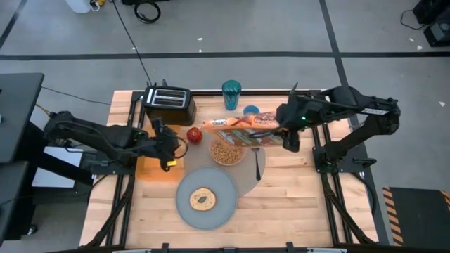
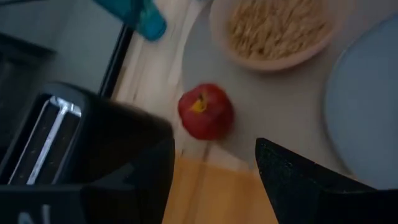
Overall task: Arrange a breakfast setting
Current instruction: Pour the cereal into the orange bowl
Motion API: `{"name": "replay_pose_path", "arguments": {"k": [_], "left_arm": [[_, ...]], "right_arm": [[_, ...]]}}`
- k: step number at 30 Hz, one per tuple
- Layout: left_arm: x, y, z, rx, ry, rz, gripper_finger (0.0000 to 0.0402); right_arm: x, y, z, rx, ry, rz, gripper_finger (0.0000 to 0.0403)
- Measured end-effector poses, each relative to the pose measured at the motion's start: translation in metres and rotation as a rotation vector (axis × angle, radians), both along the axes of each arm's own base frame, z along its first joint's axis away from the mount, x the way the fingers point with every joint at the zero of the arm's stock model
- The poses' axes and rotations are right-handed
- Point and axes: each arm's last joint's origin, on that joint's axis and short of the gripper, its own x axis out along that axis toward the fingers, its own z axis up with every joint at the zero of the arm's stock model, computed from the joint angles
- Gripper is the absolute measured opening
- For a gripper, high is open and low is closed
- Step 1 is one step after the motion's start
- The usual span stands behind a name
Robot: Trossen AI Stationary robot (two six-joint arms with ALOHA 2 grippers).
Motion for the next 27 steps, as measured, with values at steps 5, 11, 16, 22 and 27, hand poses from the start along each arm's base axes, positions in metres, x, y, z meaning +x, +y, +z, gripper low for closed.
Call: {"name": "replay_pose_path", "arguments": {"k": [5, 11, 16, 22, 27], "left_arm": [[-0.012, -0.01, 0.014, -0.048, -0.124, -0.054, 0.0231], [-0.02, -0.022, 0.024, -0.103, -0.224, -0.113, 0.0231], [-0.018, -0.027, 0.026, -0.119, -0.26, -0.138, 0.0231], [-0.014, -0.029, 0.028, -0.125, -0.298, -0.146, 0.0231], [-0.004, -0.034, 0.019, -0.138, -0.422, -0.201, 0.0231]], "right_arm": [[-0.024, 0.004, -0.017, 0.024, -0.017, -0.017, 0.0236], [-0.056, 0.008, -0.039, 0.054, -0.191, 0.018, 0.0236], [-0.087, 0.003, -0.06, 0.066, -0.308, 0.031, 0.0236], [-0.108, -0.001, -0.094, 0.062, -0.389, 0.025, 0.0236], [-0.118, -0.004, -0.117, 0.05, -0.47, 0.046, 0.0236]]}}
